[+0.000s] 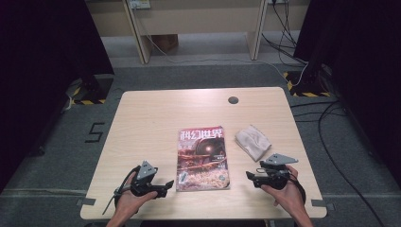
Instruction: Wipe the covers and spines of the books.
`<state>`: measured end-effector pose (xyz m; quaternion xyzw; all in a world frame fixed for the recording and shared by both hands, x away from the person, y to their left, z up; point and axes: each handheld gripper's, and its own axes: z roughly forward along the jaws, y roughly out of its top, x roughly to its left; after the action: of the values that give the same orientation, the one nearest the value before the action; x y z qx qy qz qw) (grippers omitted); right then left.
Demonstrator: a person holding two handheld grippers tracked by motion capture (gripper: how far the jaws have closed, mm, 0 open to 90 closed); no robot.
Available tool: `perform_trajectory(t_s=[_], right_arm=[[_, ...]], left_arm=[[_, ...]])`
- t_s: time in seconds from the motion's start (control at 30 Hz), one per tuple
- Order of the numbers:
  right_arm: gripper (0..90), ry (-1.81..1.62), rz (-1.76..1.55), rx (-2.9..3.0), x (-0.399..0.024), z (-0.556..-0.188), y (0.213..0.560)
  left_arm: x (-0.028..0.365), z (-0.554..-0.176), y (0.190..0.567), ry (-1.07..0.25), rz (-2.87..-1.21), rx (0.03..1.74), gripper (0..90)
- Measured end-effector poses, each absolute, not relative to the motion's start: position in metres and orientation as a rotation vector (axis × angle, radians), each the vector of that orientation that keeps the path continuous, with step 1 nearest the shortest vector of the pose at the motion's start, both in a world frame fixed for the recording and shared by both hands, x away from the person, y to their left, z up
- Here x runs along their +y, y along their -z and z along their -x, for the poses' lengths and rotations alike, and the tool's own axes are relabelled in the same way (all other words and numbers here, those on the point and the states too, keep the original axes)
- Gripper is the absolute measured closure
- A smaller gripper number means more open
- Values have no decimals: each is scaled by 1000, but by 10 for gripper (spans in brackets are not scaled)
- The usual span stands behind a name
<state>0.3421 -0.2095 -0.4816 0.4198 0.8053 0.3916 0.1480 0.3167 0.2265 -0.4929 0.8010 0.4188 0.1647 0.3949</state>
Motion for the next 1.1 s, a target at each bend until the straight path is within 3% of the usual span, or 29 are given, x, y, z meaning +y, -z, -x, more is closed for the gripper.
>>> perform_trajectory(t_s=[0.27, 1.1], right_arm=[[222, -1120, -1197, 2348, -212, -325, 491], [216, -1049, -1188, 2408, -211, -310, 503]], left_arm=[[226, -317, 493, -417, -2036, 1059, 165], [226, -316, 493, -414, -2040, 1053, 165]])
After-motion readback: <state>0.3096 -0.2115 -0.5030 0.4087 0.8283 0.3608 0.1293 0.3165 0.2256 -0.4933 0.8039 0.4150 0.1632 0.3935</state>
